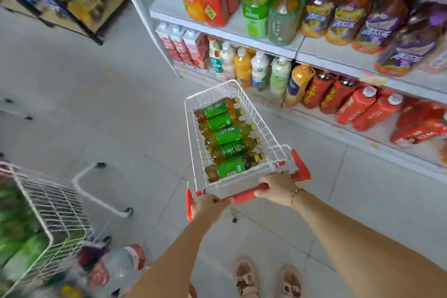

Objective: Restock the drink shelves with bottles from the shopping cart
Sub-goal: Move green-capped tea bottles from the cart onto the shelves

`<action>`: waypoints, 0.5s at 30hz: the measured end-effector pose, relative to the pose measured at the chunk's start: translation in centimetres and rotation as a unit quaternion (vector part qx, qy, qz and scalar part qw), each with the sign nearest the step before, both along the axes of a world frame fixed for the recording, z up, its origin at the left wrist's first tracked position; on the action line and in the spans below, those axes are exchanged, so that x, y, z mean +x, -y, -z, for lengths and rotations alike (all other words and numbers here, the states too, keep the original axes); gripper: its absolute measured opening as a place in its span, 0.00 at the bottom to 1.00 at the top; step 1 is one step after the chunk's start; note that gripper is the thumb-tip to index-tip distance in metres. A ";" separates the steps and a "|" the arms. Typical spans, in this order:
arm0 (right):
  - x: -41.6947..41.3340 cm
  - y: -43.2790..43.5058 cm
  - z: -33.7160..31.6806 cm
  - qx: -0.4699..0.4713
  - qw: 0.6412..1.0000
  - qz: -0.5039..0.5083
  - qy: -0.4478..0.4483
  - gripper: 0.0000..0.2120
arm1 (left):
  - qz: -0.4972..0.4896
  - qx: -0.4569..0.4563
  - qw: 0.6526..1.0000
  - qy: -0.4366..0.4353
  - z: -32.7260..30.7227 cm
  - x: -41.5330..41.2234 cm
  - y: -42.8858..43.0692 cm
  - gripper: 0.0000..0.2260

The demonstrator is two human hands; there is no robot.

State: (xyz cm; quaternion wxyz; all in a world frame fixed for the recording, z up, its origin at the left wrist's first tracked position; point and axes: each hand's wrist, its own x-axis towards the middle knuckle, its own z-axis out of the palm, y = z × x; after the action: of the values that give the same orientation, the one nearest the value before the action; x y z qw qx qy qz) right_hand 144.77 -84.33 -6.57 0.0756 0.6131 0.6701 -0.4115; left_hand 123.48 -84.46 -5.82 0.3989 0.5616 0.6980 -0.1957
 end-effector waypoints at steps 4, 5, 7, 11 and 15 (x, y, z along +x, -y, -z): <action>-5.0 -8.0 0.4 0.056 0.997 -0.050 0.007 0.16 | -0.071 0.038 0.997 0.000 0.0 -4.7 -4.9 0.24; -6.2 -9.9 0.6 0.074 0.995 -0.066 0.010 0.17 | -0.089 0.052 0.995 -0.001 0.1 -6.0 -6.3 0.24; -8.6 -13.9 1.1 0.106 0.989 -0.102 0.012 0.19 | -0.124 0.063 0.990 -0.004 0.1 -8.3 -9.3 0.24; -13.3 -22.9 1.8 0.108 0.983 -0.145 0.005 0.20 | -0.199 0.074 0.977 0.012 0.7 -12.5 -15.9 0.25; -17.4 -31.7 2.0 0.099 0.982 -0.159 0.001 0.19 | -0.247 0.079 0.965 0.030 1.1 -16.1 -22.9 0.24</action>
State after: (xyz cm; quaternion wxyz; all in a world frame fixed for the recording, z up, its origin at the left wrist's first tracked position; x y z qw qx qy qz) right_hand 127.40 -52.60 -8.56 0.0798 0.5040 0.7962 -0.3250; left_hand 107.40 -61.53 -6.93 0.4104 0.4075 0.8156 -0.0187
